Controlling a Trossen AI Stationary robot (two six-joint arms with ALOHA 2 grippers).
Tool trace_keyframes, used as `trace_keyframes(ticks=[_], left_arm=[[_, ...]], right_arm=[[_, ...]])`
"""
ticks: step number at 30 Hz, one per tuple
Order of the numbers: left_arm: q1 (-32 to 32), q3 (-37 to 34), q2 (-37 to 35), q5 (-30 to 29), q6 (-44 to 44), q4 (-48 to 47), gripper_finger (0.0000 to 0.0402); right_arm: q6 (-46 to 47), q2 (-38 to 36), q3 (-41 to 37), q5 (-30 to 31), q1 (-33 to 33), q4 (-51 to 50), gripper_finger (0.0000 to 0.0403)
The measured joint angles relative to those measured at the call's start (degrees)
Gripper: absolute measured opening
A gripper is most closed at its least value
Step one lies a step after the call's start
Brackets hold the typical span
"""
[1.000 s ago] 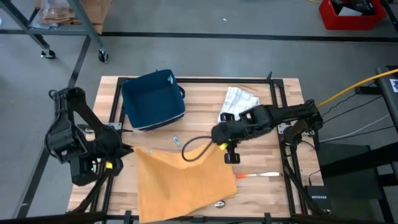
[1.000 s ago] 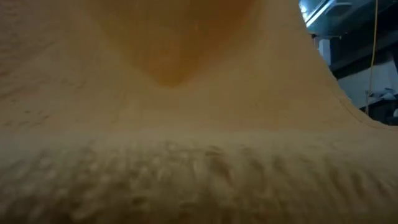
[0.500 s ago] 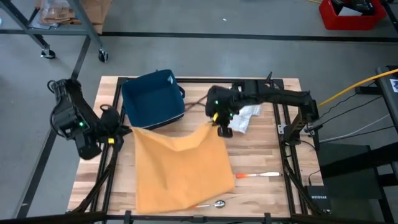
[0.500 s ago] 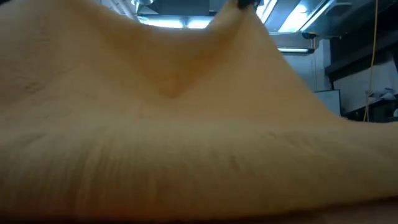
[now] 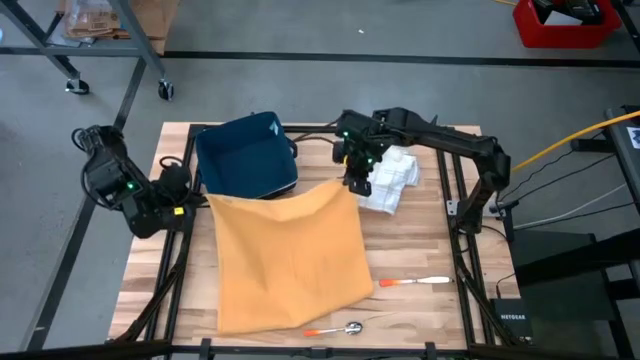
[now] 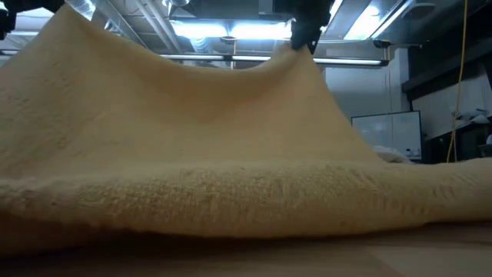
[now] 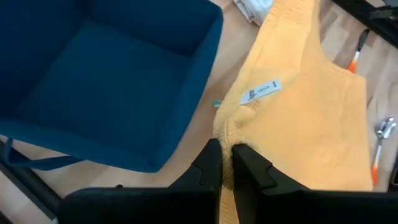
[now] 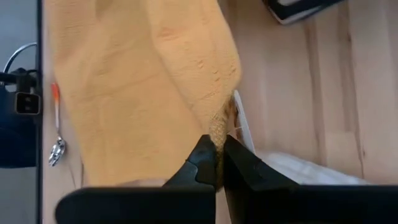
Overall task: Fold towel
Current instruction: Fold the yellow towel
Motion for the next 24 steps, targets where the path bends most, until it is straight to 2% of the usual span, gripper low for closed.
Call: trace_keyframes(ticks=[3, 6, 10, 12, 18, 24], left_arm=[[1.0, -0.5, -0.9, 0.0, 0.3, 0.0, 0.0005], [1.0, -0.5, -0.9, 1.8, 1.2, 0.0, 0.0005], [0.8, -0.5, -0.4, 4.5, 9.6, 2.4, 0.0005], [0.8, -0.5, -0.2, 5.1, 14.8, 5.4, 0.0005], [0.8, -0.5, 1.9, 10.9, 23.6, 11.3, 0.0005], [0.8, -1.3, 7.4, 17.9, 28.0, 11.3, 0.0005]], right_arm=[[0.5, 0.0, -1.1, -0.6, -1.7, 0.1, 0.0009], [2.6, 0.0, -1.5, -4.2, -1.9, 0.0, 0.0009], [2.8, 0.0, -1.5, -11.0, -0.8, -1.1, 0.0009], [2.8, 0.0, -1.5, -12.1, 0.4, -1.9, 0.0009], [2.7, 0.0, -1.5, -11.0, 5.3, -3.0, 0.0009], [1.4, 0.0, -1.5, -1.0, 11.0, -3.0, 0.0009]])
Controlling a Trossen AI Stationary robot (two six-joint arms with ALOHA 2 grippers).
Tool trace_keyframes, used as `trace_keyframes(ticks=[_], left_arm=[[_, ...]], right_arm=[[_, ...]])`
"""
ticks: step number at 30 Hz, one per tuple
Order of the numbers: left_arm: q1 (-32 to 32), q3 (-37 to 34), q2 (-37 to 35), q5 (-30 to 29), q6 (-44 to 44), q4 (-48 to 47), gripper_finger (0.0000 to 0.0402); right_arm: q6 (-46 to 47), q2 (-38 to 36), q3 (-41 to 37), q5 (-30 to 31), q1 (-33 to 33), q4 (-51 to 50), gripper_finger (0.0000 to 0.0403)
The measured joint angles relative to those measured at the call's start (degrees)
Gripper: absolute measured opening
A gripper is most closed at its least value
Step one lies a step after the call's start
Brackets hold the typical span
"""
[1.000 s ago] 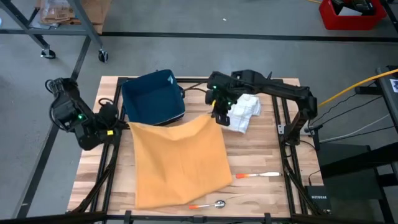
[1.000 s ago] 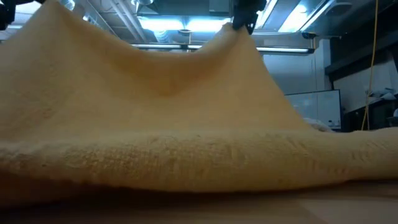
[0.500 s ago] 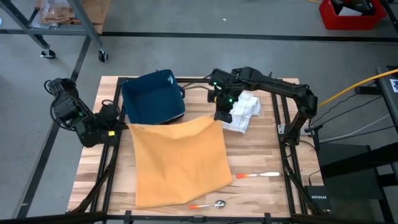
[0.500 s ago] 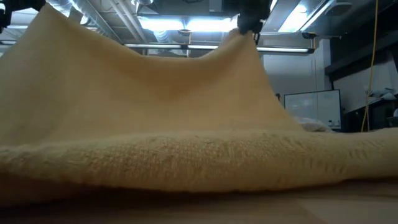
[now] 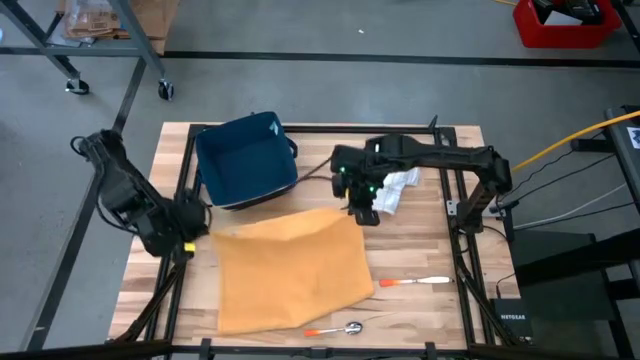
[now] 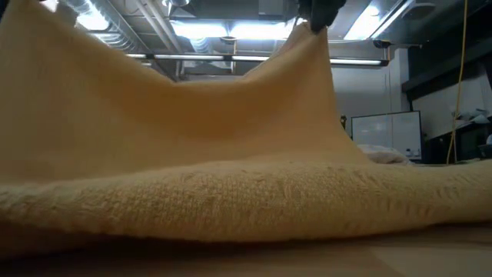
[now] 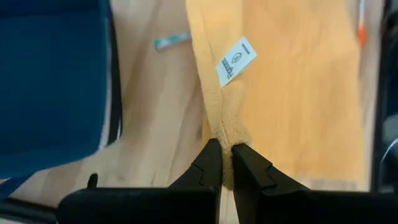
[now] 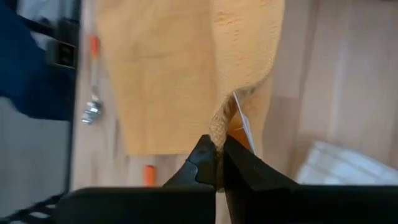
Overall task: Fold towel
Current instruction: Fold the yellow towel
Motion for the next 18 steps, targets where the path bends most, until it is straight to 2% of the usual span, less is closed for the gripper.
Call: trace_keyframes(ticks=[8, 13, 18], left_arm=[[-0.4, -0.1, 11.6, 8.3, 3.4, 2.5, 0.0005], [-2.1, -0.1, 19.8, 10.7, 7.2, 6.7, 0.0005], [-4.1, -0.2, 27.0, 14.0, 9.8, 13.4, 0.0005]], right_arm=[[2.5, 0.2, -0.8, 8.3, 8.8, 0.6, 0.0009], [7.5, 0.2, -8.5, 11.4, 15.4, 4.2, 0.0009], [13.2, 0.3, -17.1, 9.6, 21.8, 12.6, 0.0009]])
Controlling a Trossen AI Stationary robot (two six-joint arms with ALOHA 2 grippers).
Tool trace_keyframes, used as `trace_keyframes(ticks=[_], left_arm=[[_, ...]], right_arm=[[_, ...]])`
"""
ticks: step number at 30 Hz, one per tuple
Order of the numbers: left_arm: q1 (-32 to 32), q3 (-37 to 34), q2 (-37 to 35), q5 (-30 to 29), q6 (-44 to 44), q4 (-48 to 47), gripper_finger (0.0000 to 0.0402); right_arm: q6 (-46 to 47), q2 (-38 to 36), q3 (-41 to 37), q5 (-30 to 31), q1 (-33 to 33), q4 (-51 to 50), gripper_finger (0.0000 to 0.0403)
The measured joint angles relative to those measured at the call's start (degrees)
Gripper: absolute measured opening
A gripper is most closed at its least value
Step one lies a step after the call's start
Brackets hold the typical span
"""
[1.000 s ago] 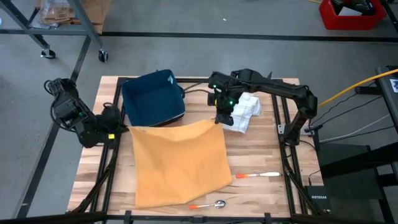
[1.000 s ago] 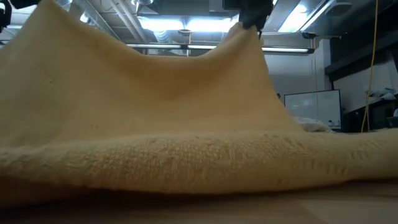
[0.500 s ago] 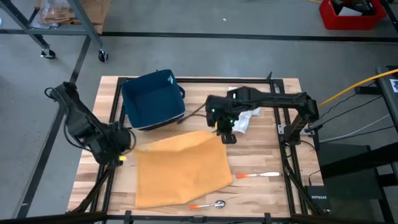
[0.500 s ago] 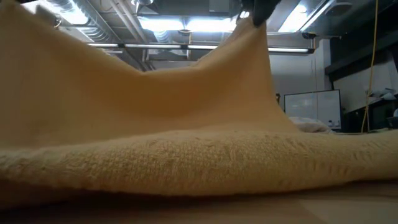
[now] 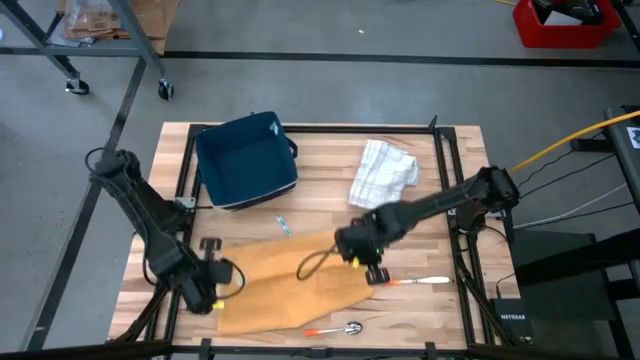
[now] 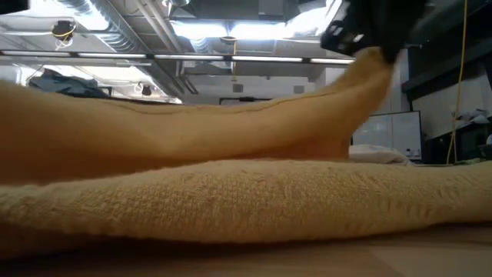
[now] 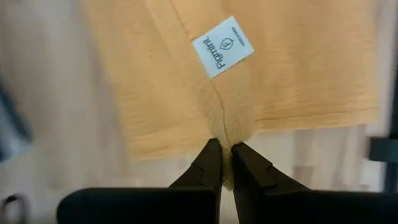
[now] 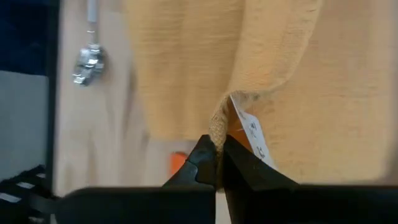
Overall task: Fold towel
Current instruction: Fold the yellow towel
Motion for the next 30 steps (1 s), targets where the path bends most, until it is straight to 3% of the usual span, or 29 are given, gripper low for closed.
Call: trace_keyframes(ticks=[7, 15, 22, 30], left_arm=[[-2.5, 0.0, 6.7, 6.5, 0.1, 9.7, 0.0005], [-3.4, 0.0, 10.5, 7.9, 0.1, 15.0, 0.0015], [-3.4, 0.0, 10.9, 10.2, -1.9, 19.7, 0.0012], [-5.4, 0.0, 10.9, 11.7, -6.0, 25.0, 0.0034]], right_arm=[[8.1, 0.0, -4.2, -0.8, 8.0, 7.1, 0.0009], [9.3, 0.3, -4.4, 8.3, 14.4, 8.8, 0.0023], [9.4, 4.7, -4.4, 7.4, 16.4, 10.4, 0.0013], [13.6, 9.4, -4.4, 5.2, 17.5, 10.3, 0.0059]])
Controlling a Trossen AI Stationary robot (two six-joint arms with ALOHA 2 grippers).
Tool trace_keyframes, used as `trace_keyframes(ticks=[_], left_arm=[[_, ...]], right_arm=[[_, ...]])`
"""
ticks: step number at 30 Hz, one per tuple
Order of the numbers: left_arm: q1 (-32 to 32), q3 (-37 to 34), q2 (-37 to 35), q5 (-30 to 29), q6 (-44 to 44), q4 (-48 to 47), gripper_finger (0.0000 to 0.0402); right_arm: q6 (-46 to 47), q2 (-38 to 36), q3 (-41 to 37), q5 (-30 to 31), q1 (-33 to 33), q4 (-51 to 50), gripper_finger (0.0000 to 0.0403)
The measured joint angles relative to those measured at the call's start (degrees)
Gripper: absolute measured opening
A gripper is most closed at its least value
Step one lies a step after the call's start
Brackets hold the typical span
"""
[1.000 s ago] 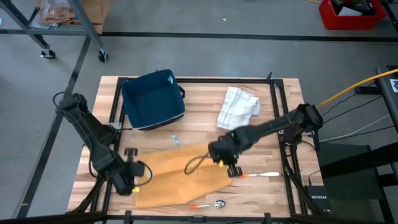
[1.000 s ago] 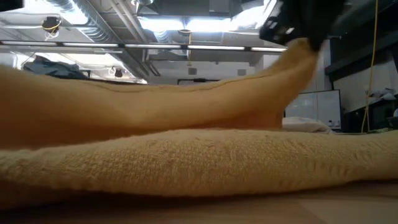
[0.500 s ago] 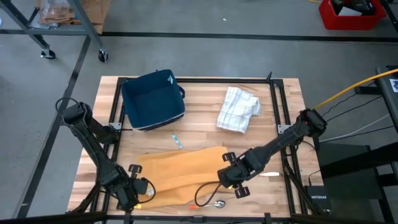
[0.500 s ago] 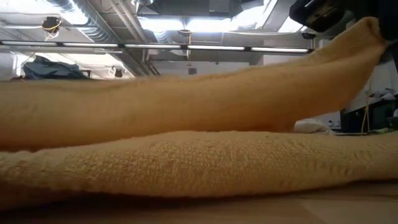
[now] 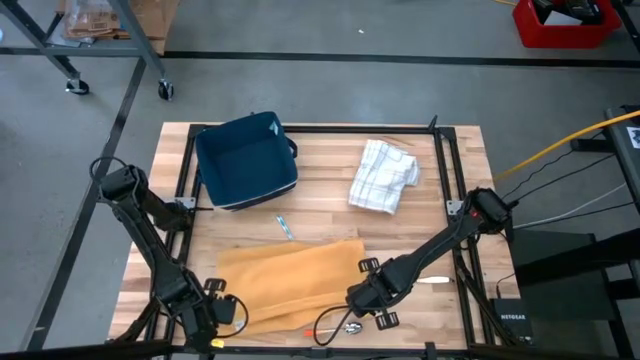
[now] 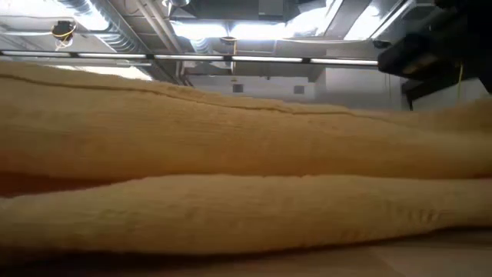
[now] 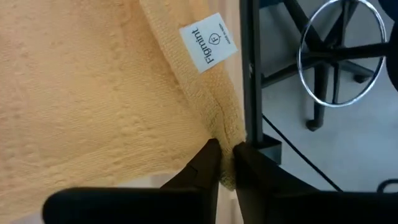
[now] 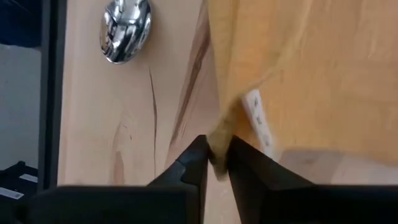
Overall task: Fold towel
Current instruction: Fold the yellow towel
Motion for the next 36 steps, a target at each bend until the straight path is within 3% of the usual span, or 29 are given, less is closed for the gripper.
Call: trace_keyframes(ticks=[6, 14, 20, 28, 36], left_arm=[[-1.3, 0.0, 0.0, 0.1, -7.8, 0.3, 0.0051], [-1.4, 0.0, 2.3, 0.0, -16.0, 1.6, 0.0126], [-1.4, 0.0, 4.1, 0.0, -14.7, 5.4, 0.0162], [-2.2, 0.0, 4.1, -0.1, -4.3, 12.9, 0.0164], [-4.4, 0.0, 5.5, -0.1, -4.3, 14.9, 0.0164]], right_arm=[[3.8, 0.5, 0.0, 0.0, -0.1, -0.3, 0.0081], [6.2, 0.5, 0.0, -0.1, -0.2, -0.2, 0.0085], [9.6, 0.5, 0.0, -0.1, -0.2, 0.3, 0.0085], [11.2, 0.5, 0.0, -2.3, -0.1, 8.9, 0.0085], [11.2, 0.5, 0.1, -6.5, 3.4, 11.4, 0.0086]])
